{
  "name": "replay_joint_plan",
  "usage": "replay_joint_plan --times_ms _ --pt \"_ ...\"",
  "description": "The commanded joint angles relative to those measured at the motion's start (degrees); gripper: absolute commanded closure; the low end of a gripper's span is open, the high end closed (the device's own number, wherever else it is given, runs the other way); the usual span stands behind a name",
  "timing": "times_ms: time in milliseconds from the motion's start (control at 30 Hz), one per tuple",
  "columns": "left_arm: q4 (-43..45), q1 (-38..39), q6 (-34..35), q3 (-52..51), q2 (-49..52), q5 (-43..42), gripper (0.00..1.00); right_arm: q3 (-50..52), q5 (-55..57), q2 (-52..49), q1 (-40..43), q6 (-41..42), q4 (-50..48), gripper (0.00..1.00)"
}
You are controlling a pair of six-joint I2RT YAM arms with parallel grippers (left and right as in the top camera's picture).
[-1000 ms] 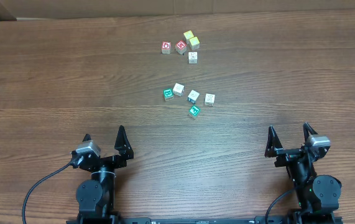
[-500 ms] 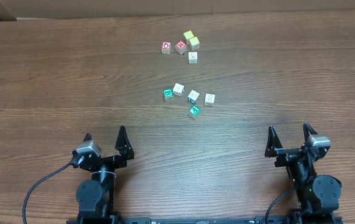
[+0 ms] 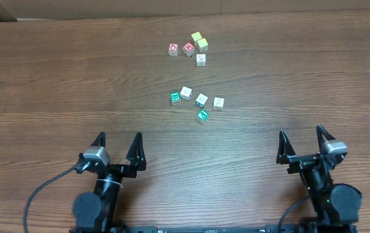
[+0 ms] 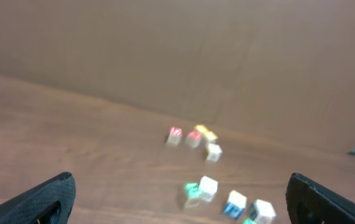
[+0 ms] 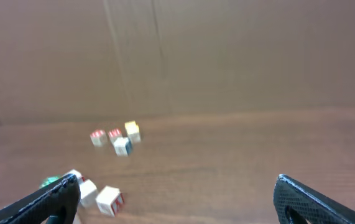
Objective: Flip 5 blocks
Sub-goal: 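Raise both arms and move the right gripper toward the near block cluster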
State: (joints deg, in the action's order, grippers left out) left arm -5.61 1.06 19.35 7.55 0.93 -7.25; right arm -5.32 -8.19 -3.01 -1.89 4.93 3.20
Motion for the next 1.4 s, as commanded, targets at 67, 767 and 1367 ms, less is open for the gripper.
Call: replay_joint_plan --times_ms 67,767,1367 --pt "-4.79 -0.39 -0.5 17.59 3.63 -1.05 0.0 -15.91 0.61 -3.52 0.26 1.29 2.64 0.0" --pt "-68.76 -0.39 -8.66 103.84 68.19 -7.69 0.0 -108.26 -5.92 -74.34 0.24 1.29 79.21 0.0" --pt "-80.67 -0.39 -8.55 106.01 77.79 -7.67 0.96 -110.88 -24.33 -88.46 0.24 1.27 86.42 0.39"
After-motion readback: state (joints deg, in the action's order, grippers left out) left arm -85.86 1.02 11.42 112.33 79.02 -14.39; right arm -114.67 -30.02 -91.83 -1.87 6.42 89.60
